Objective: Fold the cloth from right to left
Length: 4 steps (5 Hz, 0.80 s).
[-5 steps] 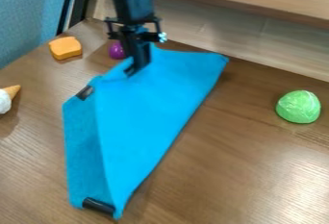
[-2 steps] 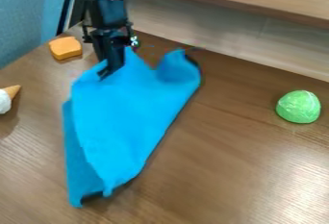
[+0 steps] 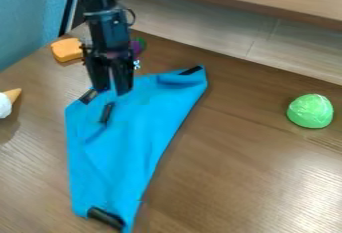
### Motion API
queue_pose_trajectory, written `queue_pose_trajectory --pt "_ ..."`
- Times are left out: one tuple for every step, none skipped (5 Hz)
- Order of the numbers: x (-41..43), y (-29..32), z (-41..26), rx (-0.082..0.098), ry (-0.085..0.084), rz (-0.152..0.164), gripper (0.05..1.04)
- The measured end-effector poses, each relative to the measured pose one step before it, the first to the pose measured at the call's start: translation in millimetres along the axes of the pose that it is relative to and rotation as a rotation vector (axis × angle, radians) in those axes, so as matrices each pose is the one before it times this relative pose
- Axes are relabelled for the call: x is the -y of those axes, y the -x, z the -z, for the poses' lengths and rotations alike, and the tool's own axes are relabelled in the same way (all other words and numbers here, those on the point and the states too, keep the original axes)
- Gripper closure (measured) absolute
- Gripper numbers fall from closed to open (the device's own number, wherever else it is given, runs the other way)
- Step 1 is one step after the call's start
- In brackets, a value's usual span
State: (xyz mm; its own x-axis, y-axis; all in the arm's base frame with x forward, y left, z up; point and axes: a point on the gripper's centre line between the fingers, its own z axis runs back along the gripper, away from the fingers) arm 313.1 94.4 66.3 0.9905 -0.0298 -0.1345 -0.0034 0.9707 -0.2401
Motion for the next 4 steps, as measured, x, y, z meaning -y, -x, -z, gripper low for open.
queue_pose_trajectory --pt "8.44 -2.71 3.93 -0.0026 -0.0027 -0.0049 0.076" --pt "22.54 -8.11 0.04 0.0025 0.0095 0.0503 0.079" --pt "32.2 -12.99 -14.47 0.0392 -0.0325 0.0655 0.084" --pt "35.98 -10.87 -3.38 0.0312 -0.0705 0.0348 0.084"
